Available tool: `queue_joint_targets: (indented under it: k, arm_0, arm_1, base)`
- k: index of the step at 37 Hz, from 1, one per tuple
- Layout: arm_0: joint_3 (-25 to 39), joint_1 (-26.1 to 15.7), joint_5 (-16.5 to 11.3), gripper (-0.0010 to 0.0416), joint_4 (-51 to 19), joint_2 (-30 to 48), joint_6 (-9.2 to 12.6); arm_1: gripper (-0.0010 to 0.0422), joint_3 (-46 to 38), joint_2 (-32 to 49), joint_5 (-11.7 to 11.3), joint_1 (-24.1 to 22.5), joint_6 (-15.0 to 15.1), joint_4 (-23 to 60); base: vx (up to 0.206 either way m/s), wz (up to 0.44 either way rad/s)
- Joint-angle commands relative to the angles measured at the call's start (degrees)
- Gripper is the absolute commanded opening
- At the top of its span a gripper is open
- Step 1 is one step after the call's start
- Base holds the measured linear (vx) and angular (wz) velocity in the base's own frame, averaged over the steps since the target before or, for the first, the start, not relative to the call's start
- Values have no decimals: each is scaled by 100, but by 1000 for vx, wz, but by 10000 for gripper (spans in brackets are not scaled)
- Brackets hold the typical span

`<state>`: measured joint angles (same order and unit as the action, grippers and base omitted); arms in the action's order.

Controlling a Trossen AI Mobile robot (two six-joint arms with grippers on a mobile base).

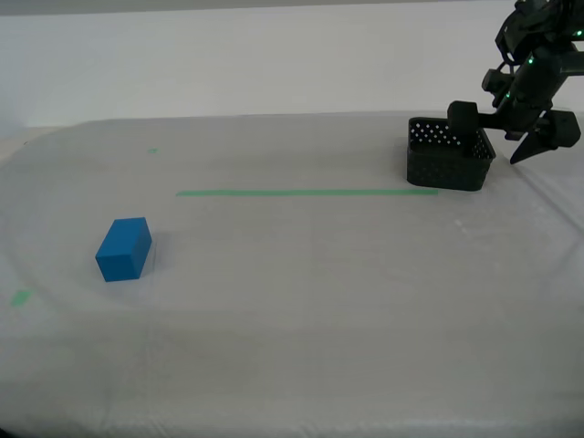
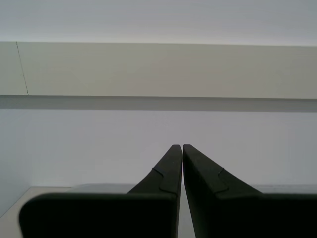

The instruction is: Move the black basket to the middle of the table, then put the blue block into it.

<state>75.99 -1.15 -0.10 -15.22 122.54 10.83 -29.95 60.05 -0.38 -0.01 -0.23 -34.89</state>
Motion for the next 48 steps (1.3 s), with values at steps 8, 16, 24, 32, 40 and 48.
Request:
queue_joint_targets:
  k: [8, 16, 24, 32, 40, 48]
  arm_0:
    - [2, -7, 15, 387, -9, -2, 37]
    - [2, -9, 15, 386, -11, -2, 81]
    - [2, -15, 13, 366, -20, -2, 103]
    - [2, -31, 13, 297, -31, -2, 105]
    - [2, -42, 13, 215, -26, -2, 103]
    - [2, -44, 11, 112, -28, -2, 103]
  arm_1:
    - [0, -2, -2, -2, -2, 9, -33]
    - [0, -2, -2, -2, 0, 9, -33]
    - [0, -2, -2, -2, -2, 7, -33]
    - [0, -2, -2, -2, 0, 9, -33]
    - [0, -2, -2, -2, -2, 9, -33]
    - [0, -2, -2, -2, 0, 9, -33]
  base:
    - [0, 0]
    - [0, 0]
    - [0, 0]
    - [0, 0]
    - [0, 0]
    - [0, 0]
